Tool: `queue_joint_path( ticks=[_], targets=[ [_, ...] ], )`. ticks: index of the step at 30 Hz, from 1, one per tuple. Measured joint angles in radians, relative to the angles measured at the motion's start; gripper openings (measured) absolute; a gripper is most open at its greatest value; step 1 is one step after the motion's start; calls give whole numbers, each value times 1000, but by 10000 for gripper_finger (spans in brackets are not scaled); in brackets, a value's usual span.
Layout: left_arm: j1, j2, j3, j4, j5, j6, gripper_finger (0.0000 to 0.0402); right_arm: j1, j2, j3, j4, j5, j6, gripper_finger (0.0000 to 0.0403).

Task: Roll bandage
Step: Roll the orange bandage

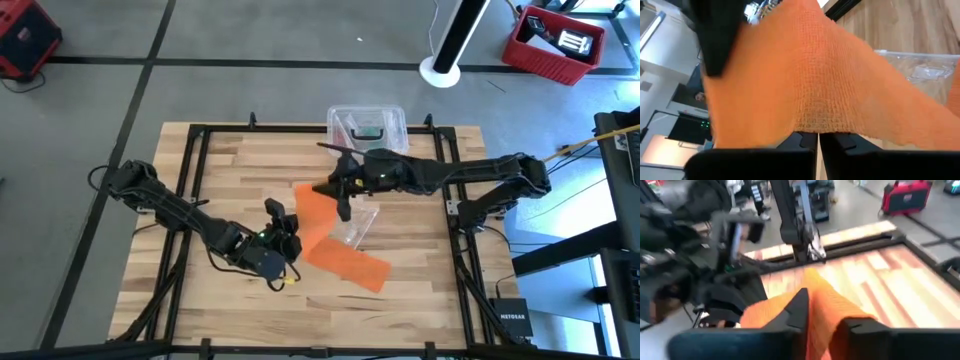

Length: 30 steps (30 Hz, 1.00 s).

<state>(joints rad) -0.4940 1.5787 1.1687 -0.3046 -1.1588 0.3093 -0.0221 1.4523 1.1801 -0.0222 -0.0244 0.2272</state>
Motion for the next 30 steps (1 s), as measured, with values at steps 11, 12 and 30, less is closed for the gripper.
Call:
queue_joint_path(
  ticks=[11, 12, 30],
  targets=[
    [32, 9, -8, -132, 108, -300, 0, -12, 72, -2, -110, -3, -8, 251],
    [38, 12, -19, -126, 118, -334, 0, -12, 72, -2, -108, -4, -21, 261],
    [106, 25, -210, 137, 348, -592, 0, -11, 183, -2, -170, 39, -77, 292]
  ],
)
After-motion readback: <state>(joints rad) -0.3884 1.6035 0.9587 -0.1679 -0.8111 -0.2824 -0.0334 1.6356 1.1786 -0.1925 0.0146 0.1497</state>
